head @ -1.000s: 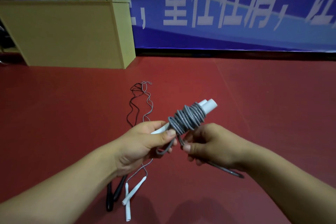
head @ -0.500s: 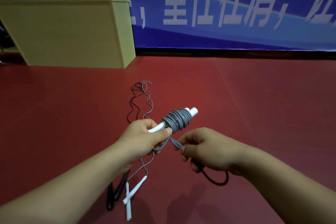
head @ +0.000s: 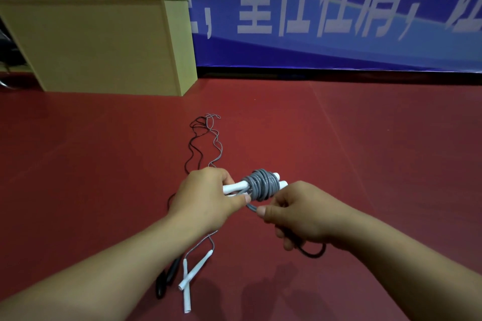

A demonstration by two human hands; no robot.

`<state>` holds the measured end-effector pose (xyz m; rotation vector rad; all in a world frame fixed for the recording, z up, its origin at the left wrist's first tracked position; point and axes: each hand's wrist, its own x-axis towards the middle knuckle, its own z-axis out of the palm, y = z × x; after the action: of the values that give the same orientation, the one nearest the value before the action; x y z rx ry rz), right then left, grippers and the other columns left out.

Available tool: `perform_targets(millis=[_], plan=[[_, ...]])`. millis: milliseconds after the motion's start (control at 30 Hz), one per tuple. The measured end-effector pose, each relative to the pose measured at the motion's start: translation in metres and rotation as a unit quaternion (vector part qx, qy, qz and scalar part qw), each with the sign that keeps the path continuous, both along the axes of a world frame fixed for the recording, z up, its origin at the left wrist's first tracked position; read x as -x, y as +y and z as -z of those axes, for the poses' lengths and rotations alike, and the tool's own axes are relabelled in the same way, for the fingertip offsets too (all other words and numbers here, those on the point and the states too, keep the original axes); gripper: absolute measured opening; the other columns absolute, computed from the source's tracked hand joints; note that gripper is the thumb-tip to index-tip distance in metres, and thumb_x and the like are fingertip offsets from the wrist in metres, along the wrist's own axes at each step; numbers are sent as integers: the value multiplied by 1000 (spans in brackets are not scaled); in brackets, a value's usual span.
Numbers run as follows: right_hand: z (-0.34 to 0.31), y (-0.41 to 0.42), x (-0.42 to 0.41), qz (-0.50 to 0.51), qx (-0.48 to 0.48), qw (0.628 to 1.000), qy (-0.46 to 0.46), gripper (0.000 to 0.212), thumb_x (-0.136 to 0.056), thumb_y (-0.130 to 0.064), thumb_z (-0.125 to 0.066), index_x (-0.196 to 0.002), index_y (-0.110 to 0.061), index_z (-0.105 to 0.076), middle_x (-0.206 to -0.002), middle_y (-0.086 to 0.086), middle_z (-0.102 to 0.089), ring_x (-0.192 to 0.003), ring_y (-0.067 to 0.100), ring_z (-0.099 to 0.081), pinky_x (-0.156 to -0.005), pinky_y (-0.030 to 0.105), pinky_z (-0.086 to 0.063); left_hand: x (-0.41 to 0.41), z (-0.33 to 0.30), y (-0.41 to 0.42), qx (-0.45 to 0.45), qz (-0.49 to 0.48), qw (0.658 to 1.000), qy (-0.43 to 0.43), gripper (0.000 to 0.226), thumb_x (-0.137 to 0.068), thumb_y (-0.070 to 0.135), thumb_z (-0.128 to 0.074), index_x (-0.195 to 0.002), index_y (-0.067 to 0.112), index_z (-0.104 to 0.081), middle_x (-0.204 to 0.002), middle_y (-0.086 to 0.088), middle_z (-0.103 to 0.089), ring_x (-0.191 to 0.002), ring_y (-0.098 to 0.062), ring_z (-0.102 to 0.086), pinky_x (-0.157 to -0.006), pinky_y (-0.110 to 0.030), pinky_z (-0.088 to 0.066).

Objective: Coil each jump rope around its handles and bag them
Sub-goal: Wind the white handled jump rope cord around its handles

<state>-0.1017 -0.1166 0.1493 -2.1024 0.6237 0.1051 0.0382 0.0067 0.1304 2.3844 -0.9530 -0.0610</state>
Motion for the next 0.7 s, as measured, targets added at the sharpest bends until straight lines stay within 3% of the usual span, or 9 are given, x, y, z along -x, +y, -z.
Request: perform_targets(millis=[167, 300, 367, 433, 500, 567, 633, 700], plan=[[3, -3, 1, -63, 113, 992, -18, 11, -88, -20, -60, -84, -13, -69, -61, -1, -66, -47, 2, -56, -47, 15, -41, -7, 1, 3, -21, 15, 999, -21, 25, -73, 48, -78, -73, 26, -67, -63, 6, -61, -64, -15, -58, -53, -27, -37], [1, -3, 2, -105, 204, 972, -42, 10, -83, -20, -65, -87, -22, -75, -59, -11, -64, -53, -5, -57, -52, 9, -39, -7, 10, 7, -116, 135, 984, -25, 27, -74, 47, -75, -70, 23, -62, -61, 2, -57, -64, -17, -54, -54, -28, -37], [2, -2, 4, -137, 244, 959, -49, 13, -82, -21, -65, -91, -25, -74, -68, -12, -66, -60, -3, -58, -54, 10, -40, -2, 12, 9, -162, 203, 965, -17, 28, -76, 46, -74, -69, 23, -59, -60, 3, -53, -62, -15, -48, -54, -27, -36], [3, -1, 6, -154, 258, 952, -62, 12, -83, -24, -64, -91, -25, -73, -77, -8, -70, -70, 5, -62, -61, 24, -49, 0, 12, 10, -182, 243, 953, -18, 29, -78, 46, -73, -74, 21, -59, -60, 3, -51, -61, -13, -46, -58, -31, -39], [3, -3, 7, -143, 270, 949, -81, 11, -82, -29, -66, -90, -25, -72, -79, -7, -70, -74, 9, -63, -67, 34, -51, 1, 9, 10, -179, 257, 950, -8, 27, -80, 44, -73, -73, 23, -57, -60, 4, -49, -60, -11, -44, -58, -30, -38], [3, -8, 7, -113, 280, 949, -95, 15, -80, -35, -70, -91, -25, -72, -79, -9, -69, -74, 8, -62, -70, 35, -52, 2, 6, 10, -165, 274, 947, 6, 21, -81, 41, -72, -74, 27, -58, -63, 6, -52, -62, -9, -46, -60, -28, -39], [4, -15, 8, -79, 275, 953, -98, 23, -75, -42, -77, -90, -26, -72, -77, -12, -68, -75, 5, -62, -71, 33, -52, 5, 3, 10, -148, 300, 942, 33, 12, -83, 37, -72, -86, 29, -65, -70, 9, -59, -67, -7, -53, -65, -29, -45], [4, -20, 10, -55, 255, 961, -90, 32, -67, -47, -83, -88, -26, -72, -76, -13, -69, -74, 1, -62, -68, 22, -50, 8, 0, 10, -136, 327, 932, 78, 11, -85, 32, -73, -95, 30, -68, -75, 10, -63, -68, -3, -54, -68, -27, -47]])
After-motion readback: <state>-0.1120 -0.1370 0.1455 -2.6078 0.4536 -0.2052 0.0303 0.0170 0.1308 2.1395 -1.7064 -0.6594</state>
